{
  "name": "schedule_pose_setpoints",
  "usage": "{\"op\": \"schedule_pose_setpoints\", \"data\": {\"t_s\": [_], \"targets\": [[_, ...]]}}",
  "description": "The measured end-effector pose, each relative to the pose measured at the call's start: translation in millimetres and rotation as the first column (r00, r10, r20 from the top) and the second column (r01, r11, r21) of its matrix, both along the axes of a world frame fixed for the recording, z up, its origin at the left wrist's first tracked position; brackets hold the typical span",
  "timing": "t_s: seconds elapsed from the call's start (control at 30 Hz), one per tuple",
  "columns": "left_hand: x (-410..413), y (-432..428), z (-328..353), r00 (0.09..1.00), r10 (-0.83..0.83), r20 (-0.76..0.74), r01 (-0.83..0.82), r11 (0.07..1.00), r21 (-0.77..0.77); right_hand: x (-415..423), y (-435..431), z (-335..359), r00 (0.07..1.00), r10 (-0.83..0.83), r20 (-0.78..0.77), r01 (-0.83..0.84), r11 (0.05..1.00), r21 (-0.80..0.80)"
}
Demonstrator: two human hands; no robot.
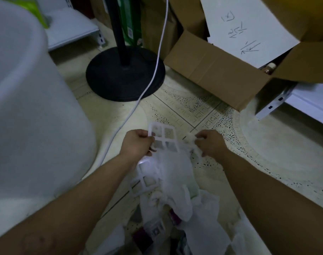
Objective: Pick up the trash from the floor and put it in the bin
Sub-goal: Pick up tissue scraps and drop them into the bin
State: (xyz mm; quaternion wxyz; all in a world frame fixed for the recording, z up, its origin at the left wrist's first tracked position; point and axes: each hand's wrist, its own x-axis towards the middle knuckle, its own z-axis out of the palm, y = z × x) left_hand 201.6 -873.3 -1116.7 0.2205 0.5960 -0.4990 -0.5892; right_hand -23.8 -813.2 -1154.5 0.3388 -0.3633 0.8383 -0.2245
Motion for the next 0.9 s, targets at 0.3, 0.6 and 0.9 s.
{"op": "schedule_pose_setpoints", "data": {"t_s": [0.3, 0.6, 0.9], "targets": [[42, 4, 95, 0.88, -0.258, 0.398, 0.328, 0.937, -0.117, 75, -50, 77, 0.912, 0.169, 0.374, -0.071, 0.962, -0.262], [65, 0, 183, 0.702, -0.273, 0.658, 0.59, 0.741, -0.322, 67, -19, 157, 0.926, 0.202, 0.32, -0.124, 0.961, -0.249], [115, -23, 254, 0.788, -0.106, 0.606, 0.506, 0.673, -0.54, 111, -26, 247, 0.918, 0.273, 0.289, -0.086, 0.847, -0.524]]}}
